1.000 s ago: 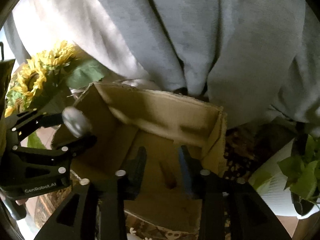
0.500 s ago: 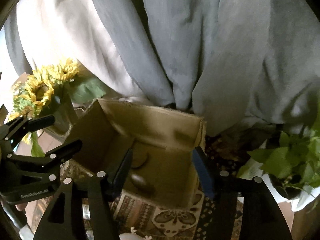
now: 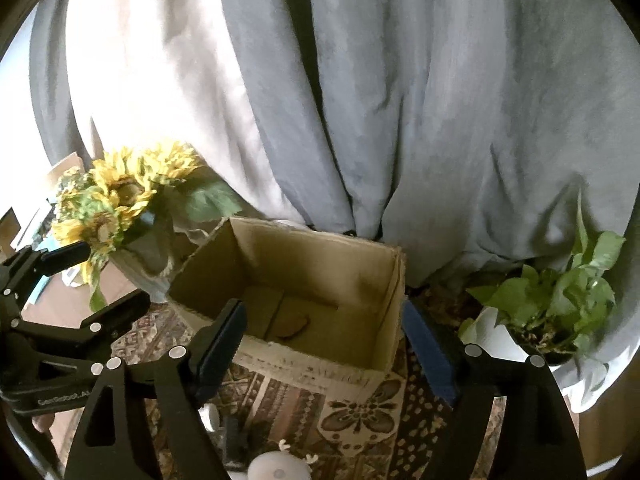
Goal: Organize rigid objects
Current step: 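Move both tools back toward the remaining objects on the rug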
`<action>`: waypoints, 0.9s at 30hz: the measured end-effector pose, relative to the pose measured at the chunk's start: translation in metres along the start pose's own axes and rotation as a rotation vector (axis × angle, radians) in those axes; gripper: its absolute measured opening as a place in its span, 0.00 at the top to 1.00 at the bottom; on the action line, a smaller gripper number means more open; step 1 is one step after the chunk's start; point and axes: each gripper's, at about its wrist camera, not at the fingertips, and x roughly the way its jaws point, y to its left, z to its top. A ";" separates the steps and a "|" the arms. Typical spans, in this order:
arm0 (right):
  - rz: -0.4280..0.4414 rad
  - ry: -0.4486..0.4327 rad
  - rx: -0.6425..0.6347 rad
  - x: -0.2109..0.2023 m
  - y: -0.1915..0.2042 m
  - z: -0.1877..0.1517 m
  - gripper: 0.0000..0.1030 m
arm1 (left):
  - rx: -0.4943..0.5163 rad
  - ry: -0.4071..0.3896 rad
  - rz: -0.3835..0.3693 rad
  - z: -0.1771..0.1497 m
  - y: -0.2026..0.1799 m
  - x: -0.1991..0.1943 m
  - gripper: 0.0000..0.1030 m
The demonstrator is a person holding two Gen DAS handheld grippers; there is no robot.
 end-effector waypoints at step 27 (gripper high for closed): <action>-0.007 0.003 0.069 -0.046 0.008 -0.080 0.18 | -0.067 -0.020 0.039 -0.080 -0.009 -0.055 0.05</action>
